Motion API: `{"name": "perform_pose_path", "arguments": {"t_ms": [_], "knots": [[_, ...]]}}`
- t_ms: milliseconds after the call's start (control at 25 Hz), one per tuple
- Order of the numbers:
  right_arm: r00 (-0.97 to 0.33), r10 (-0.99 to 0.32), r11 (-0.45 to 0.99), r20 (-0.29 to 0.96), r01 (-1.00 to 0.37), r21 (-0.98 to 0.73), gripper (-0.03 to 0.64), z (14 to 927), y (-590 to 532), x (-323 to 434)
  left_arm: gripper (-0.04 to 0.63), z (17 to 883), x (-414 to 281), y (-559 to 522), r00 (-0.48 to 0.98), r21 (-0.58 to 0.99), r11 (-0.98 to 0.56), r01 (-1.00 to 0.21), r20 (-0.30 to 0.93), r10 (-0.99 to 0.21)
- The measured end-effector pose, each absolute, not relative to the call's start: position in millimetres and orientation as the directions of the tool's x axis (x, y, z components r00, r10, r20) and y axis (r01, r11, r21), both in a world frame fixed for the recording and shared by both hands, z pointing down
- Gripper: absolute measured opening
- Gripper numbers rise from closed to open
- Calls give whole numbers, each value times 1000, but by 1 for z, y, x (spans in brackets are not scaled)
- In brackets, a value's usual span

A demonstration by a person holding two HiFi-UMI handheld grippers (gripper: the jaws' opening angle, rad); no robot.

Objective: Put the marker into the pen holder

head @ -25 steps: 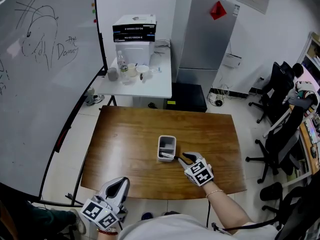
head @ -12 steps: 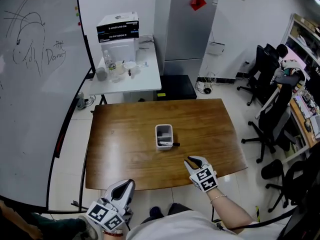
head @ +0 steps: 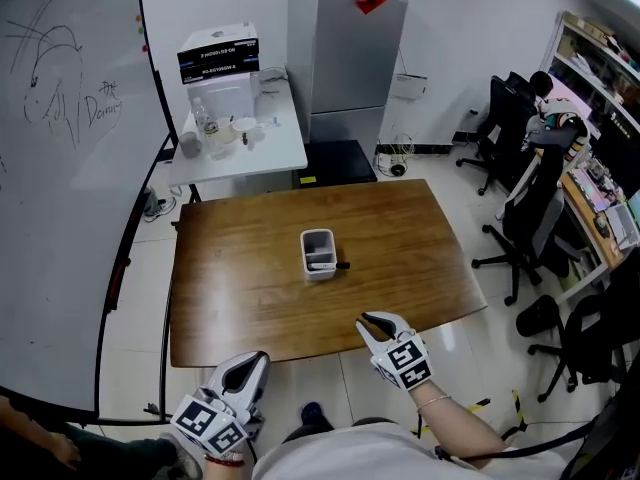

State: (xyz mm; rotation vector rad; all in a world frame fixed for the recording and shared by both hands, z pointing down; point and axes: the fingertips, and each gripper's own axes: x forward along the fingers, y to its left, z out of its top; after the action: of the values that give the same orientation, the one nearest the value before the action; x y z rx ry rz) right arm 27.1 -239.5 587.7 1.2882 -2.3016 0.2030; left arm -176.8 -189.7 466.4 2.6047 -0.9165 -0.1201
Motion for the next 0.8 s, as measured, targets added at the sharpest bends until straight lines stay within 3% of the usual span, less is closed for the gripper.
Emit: {"name": "perform_pose_path", "arguments": {"t_ms": [240, 480, 800], "knots": [[-459, -771, 541, 441, -837, 75, 37, 576, -186, 35, -12, 454, -144, -152, 821, 348, -762, -546, 41, -569], [-417, -816, 483, 399, -873, 75, 35, 560, -92, 96, -12, 448, -77, -87, 867, 322, -816, -480, 32, -498], [-407, -857, 445, 317, -894, 52, 35, 538, 55, 164, -12, 453, -22, 46, 840, 293, -800, -524, 19, -543]]}}
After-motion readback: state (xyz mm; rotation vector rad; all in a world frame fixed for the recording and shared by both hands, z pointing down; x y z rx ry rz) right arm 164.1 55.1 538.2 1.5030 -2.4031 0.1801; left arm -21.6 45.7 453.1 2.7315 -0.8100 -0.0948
